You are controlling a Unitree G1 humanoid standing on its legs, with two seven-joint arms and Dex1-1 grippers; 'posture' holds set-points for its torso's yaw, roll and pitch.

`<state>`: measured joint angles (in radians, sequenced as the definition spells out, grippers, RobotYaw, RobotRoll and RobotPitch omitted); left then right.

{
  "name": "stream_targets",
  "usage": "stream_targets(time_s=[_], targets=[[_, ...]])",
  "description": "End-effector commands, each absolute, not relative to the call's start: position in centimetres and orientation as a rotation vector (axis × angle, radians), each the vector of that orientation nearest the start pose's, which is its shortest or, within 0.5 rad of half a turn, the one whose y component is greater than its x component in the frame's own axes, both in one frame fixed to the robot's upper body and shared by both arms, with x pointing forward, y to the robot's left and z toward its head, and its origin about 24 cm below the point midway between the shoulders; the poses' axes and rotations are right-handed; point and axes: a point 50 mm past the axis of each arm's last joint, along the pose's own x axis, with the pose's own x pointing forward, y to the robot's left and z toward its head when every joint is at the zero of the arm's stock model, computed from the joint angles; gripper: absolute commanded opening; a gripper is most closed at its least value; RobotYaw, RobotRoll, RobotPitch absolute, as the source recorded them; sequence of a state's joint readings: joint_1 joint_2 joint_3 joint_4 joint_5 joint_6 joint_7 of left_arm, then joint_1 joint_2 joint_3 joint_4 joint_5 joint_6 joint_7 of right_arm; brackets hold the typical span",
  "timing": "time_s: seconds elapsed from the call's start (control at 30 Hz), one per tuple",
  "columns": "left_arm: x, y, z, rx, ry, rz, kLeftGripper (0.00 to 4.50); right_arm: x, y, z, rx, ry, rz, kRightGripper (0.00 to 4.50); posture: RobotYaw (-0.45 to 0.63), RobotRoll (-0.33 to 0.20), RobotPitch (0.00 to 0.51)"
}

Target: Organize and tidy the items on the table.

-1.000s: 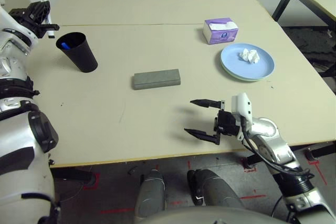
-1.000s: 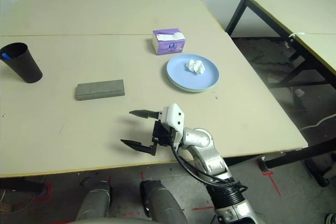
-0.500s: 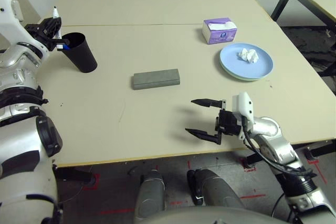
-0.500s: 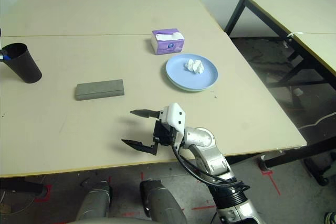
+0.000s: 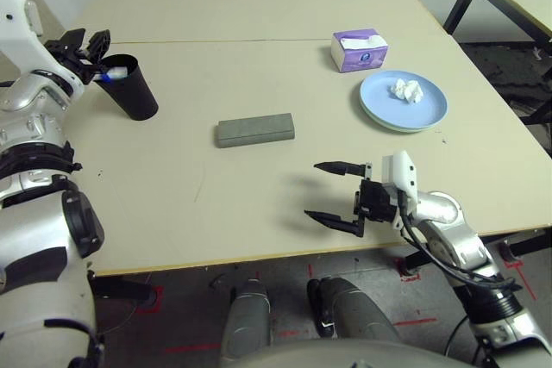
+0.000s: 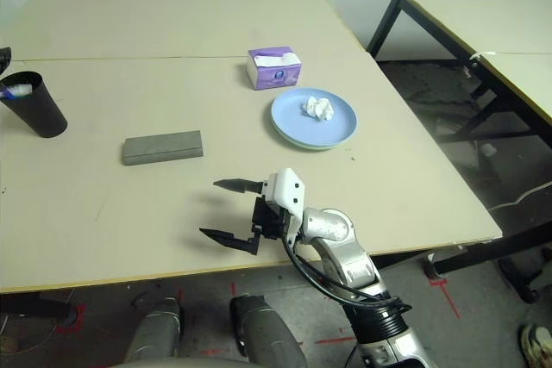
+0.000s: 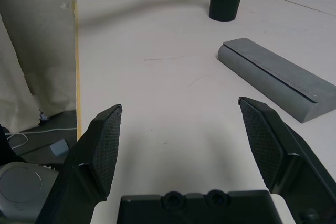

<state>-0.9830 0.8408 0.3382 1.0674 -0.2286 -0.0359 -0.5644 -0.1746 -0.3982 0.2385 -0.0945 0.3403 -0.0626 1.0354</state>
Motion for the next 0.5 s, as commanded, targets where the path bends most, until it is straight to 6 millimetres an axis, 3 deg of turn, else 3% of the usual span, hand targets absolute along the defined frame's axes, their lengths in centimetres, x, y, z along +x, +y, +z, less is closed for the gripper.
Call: stream_targets(time_s=[0.03,0.33,0.5], targets=[[34.3,37.4,23.0,0.122,-0.155,0.061,4.49,23.8,-11.4,9.5,-0.178,-0.173,1.337,4.50,-0.06,0.000,0.156],[33.7,38.0,23.2,0.131,-0.161,0.071,4.49,24.0,-11.6,9.5,-0.176,-0.176,1.330,4.50,-0.06,0.000,0.144],[31.4,40.3,23.0,0.115,-0.159,0.066,4.49,24.1,-13.3,9.4,-0.158,-0.174,1.238,4.50,-0.07,0.000,0.144]])
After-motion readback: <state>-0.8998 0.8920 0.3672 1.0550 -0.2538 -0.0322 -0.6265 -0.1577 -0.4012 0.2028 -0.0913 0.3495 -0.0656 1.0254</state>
